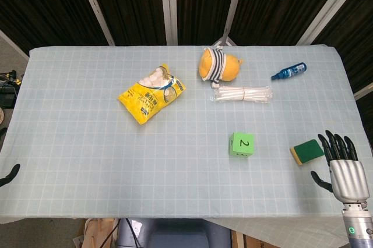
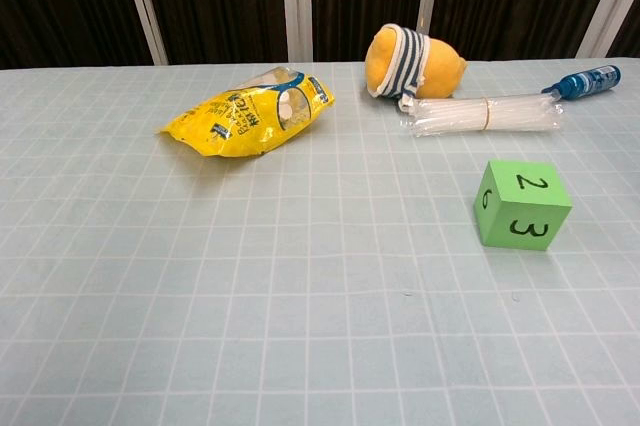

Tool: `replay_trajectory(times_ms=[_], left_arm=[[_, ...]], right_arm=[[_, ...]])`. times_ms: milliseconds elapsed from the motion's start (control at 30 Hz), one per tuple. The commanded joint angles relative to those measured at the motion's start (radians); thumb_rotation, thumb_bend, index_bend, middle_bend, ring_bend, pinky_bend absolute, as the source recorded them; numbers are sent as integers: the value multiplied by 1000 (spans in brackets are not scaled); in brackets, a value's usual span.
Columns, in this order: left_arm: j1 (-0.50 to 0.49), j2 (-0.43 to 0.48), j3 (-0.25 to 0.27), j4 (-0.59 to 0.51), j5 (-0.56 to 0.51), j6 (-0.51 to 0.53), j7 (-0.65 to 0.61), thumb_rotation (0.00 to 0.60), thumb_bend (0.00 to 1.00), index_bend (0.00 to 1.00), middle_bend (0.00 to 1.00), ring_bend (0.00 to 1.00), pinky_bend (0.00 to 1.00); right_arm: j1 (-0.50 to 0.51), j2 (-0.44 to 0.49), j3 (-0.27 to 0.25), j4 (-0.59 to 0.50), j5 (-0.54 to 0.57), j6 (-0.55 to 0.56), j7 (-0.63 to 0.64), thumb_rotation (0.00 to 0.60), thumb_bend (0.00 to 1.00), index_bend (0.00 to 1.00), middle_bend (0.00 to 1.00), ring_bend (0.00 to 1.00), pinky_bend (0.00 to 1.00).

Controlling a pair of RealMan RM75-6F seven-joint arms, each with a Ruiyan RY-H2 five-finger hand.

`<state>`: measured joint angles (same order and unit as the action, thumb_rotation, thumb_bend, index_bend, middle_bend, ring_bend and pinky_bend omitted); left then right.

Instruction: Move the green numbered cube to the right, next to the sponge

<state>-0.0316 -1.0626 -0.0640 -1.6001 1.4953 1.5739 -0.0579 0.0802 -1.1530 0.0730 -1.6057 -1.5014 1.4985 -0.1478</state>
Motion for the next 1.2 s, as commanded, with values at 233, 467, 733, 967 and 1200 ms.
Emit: replay_trajectory(times_ms=[233, 467, 733, 967, 1200], left_arm=[[1, -2, 0, 1, 4, 4, 7, 600, 369, 46, 0, 0, 0], [2, -8, -5, 5, 5, 14, 6, 600, 369, 46, 0, 0, 0], [8, -3, 1, -4, 9, 17, 11, 600, 369, 46, 0, 0, 0], [14, 4, -11, -2, -12, 24, -12, 600, 370, 46, 0, 0, 0], [14, 6, -7, -2, -4, 21, -16, 600, 370, 46, 0, 0, 0]], right_arm=[[-5, 2, 2, 4, 3, 7, 13, 600, 257, 28, 13, 44, 0], [-4, 2, 6, 8, 3, 10, 25, 600, 256, 28, 13, 44, 0], [-2, 5, 4, 5, 1, 2, 46, 600, 257, 28, 13, 44, 0], [22, 9, -2, -19, -13, -36, 29, 600, 256, 28, 13, 47, 0], [107, 65, 33, -78, 21, -159, -20, 600, 257, 81, 126, 177, 97]])
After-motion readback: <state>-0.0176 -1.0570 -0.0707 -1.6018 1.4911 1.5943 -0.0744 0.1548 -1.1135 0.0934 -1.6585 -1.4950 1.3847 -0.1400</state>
